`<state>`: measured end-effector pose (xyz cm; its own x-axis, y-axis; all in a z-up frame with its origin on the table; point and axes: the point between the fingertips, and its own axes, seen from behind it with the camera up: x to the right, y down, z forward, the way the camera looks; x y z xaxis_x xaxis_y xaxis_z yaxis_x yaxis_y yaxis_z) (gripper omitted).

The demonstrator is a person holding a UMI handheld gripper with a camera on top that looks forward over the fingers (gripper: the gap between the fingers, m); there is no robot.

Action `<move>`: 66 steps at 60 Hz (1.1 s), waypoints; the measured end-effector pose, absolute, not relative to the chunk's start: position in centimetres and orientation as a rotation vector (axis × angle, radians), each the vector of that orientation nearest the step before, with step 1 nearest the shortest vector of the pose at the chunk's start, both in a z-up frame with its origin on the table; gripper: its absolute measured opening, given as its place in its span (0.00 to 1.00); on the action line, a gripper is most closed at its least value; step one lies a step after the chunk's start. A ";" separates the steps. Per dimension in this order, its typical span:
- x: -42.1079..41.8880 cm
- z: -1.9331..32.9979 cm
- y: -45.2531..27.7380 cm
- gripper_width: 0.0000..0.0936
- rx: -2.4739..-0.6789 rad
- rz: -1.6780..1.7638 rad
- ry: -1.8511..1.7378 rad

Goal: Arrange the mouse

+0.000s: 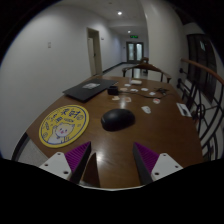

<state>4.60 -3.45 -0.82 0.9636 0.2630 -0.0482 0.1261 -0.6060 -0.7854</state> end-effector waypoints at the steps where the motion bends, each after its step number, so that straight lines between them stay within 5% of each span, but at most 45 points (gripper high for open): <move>1: 4.1 -1.0 -3.0 0.91 -2.230 0.203 -0.279; 23: -0.2 -1.8 10.5 0.88 -2.253 0.143 -0.229; 27: 0.1 -2.0 11.7 0.76 -2.247 0.090 -0.207; 30: -0.3 -2.0 12.0 0.51 -2.238 0.114 -0.183; 35: -0.1 -2.0 11.9 0.40 -2.250 0.142 -0.128; 43: 1.2 -1.3 10.9 0.37 -2.274 0.184 -0.026; 47: 2.8 0.8 10.3 0.37 -2.242 0.161 0.055; 59: -3.7 15.0 6.2 0.38 -2.001 0.201 0.002; 66: -11.4 16.7 3.8 0.39 -1.953 0.276 -0.058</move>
<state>-11.38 3.84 16.74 0.9717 0.1689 -0.1654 -0.0880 -0.3908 -0.9163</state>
